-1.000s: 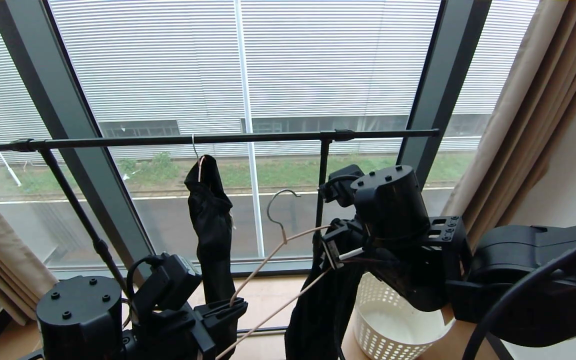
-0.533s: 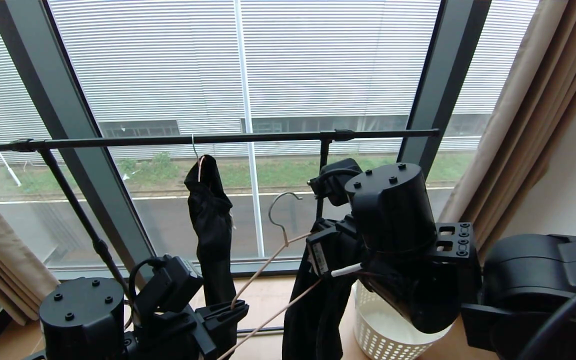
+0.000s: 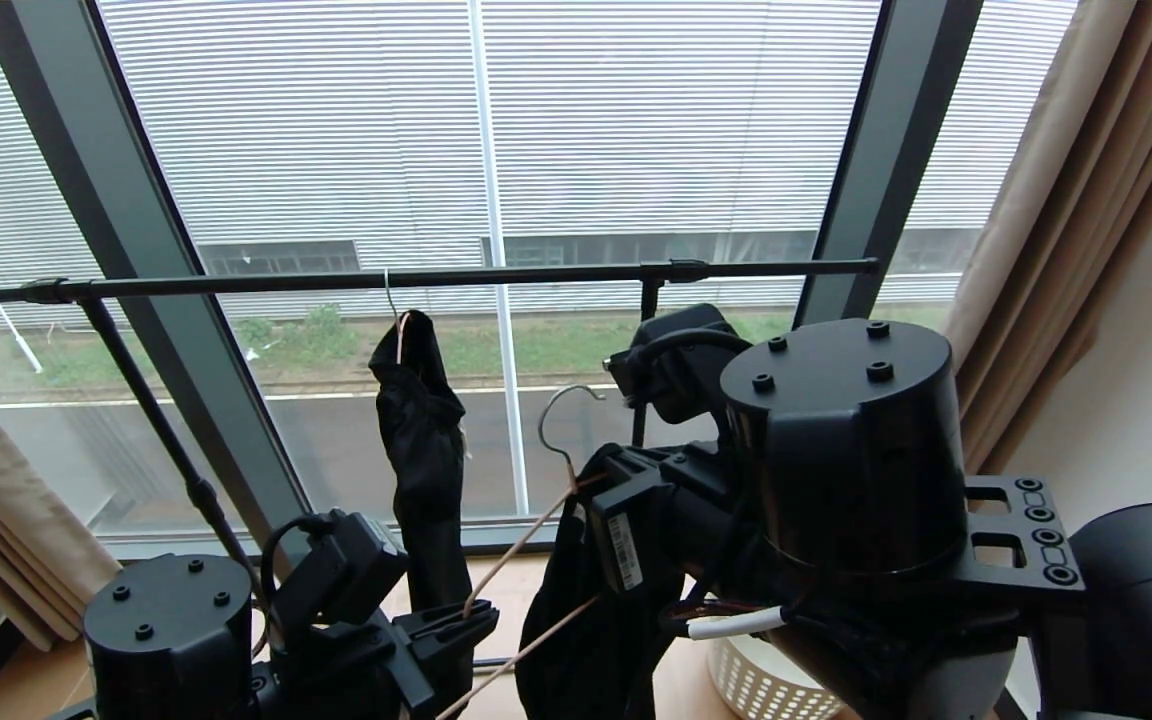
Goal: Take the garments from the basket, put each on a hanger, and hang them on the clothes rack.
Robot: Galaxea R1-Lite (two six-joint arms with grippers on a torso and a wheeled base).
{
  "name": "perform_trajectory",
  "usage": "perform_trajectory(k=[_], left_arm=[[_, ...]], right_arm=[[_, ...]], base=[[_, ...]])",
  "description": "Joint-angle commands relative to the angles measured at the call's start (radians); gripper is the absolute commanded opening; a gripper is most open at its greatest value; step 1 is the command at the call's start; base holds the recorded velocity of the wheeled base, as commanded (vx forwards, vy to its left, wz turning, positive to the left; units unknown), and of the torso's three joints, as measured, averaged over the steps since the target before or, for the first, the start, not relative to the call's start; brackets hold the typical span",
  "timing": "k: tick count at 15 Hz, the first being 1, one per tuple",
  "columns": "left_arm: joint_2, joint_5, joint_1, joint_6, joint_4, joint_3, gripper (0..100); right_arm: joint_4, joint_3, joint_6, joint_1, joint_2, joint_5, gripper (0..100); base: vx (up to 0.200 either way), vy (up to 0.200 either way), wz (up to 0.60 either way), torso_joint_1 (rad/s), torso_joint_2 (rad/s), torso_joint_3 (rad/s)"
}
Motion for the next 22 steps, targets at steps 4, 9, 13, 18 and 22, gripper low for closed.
perform_trajectory(k=[4, 9, 13, 18, 22], left_arm=[[0.001, 0.0, 0.0, -0.002, -0.063, 0.013, 0], [0.001, -0.003, 0.0, -0.002, -0.126, 0.034, 0], [0.001, -0.003, -0.002, 0.0, -0.141, 0.041, 0], [0.001, -0.003, -0.002, 0.0, -0.147, 0.042, 0], [0.001, -0.003, -0.002, 0.0, -0.149, 0.041, 0]], right_arm=[[0.0, 0.006, 0.0, 0.005, -0.018, 0.0, 0], [-0.002, -0.003, 0.0, -0.046, -0.017, 0.014, 0], [-0.002, -0.004, 0.0, -0.059, -0.013, 0.022, 0], [-0.002, 0.002, 0.0, -0.059, -0.015, 0.022, 0], [0.0, 0.006, 0.0, -0.056, -0.017, 0.02, 100]], base=[[0.0, 0.0, 0.0, 0.0, 0.0, 0.0], [0.0, 0.0, 0.0, 0.0, 0.0, 0.0], [0.0, 0.0, 0.0, 0.0, 0.0, 0.0], [0.0, 0.0, 0.0, 0.0, 0.0, 0.0], [0.0, 0.0, 0.0, 0.0, 0.0, 0.0]])
